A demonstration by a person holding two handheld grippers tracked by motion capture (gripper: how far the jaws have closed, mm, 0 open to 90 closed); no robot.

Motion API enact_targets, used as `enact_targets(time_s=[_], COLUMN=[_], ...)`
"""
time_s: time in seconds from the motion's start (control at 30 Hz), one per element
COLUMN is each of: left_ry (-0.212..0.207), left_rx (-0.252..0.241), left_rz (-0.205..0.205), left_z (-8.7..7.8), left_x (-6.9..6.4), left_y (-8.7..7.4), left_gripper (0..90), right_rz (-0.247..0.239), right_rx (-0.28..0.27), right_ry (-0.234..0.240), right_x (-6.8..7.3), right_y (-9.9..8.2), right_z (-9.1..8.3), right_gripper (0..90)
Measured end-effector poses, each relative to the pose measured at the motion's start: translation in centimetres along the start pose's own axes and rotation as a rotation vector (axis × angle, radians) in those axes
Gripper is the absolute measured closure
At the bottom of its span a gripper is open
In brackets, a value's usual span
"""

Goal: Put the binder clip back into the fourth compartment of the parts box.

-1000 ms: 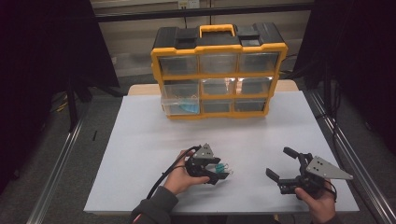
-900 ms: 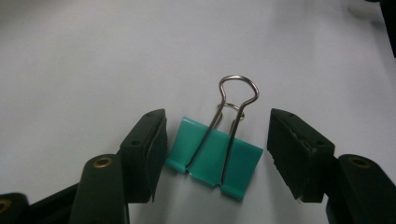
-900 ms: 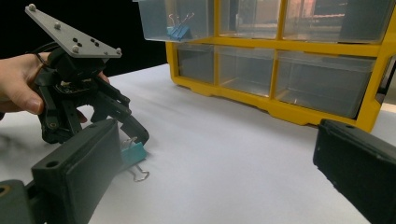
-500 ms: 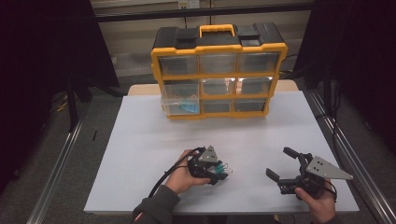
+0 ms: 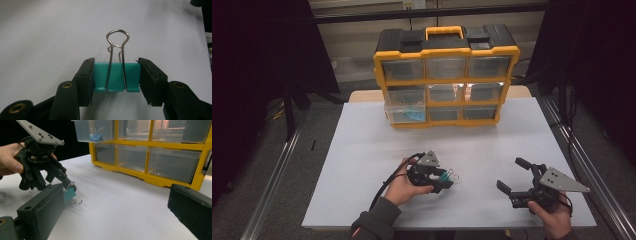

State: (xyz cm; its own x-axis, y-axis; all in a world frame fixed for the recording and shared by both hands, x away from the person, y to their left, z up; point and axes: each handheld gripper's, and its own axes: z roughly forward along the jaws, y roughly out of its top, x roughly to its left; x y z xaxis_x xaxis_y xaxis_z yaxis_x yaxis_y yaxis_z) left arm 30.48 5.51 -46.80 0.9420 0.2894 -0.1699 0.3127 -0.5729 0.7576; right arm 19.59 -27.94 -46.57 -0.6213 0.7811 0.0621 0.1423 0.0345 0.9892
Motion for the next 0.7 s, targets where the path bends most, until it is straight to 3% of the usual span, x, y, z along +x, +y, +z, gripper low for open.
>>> enact_targets(time_s=[0.23,0.27,0.37,0.6,0.7], left_ry=[0.025,0.036,0.062,0.105,0.122], left_rx=[-0.051,-0.069,-0.064,-0.148,-0.159], left_rz=[-0.057,-0.068,-0.073,-0.094,-0.088], left_z=[-2.5,-3.4,-4.5,-8.3,-9.2], left_x=[0.8,1.2,1.5,2.5,2.8], left_y=[1.3,2.0,2.9,6.5,7.4], left_gripper=[49.9,49.9,49.9,49.9,49.9], right_rz=[-0.005,-0.004,-0.005,-0.004,-0.004], right_rx=[0.001,-0.002,0.000,0.000,0.000], right_ry=[0.003,0.000,0.002,0.001,0.001], right_x=[0.0,0.0,0.0,-0.1,-0.1], right_y=[0.0,0.0,0.0,0.0,0.0], right_z=[0.0,0.1,0.1,0.1,0.1], right_gripper=[0.4,0.4,0.4,0.4,0.4])
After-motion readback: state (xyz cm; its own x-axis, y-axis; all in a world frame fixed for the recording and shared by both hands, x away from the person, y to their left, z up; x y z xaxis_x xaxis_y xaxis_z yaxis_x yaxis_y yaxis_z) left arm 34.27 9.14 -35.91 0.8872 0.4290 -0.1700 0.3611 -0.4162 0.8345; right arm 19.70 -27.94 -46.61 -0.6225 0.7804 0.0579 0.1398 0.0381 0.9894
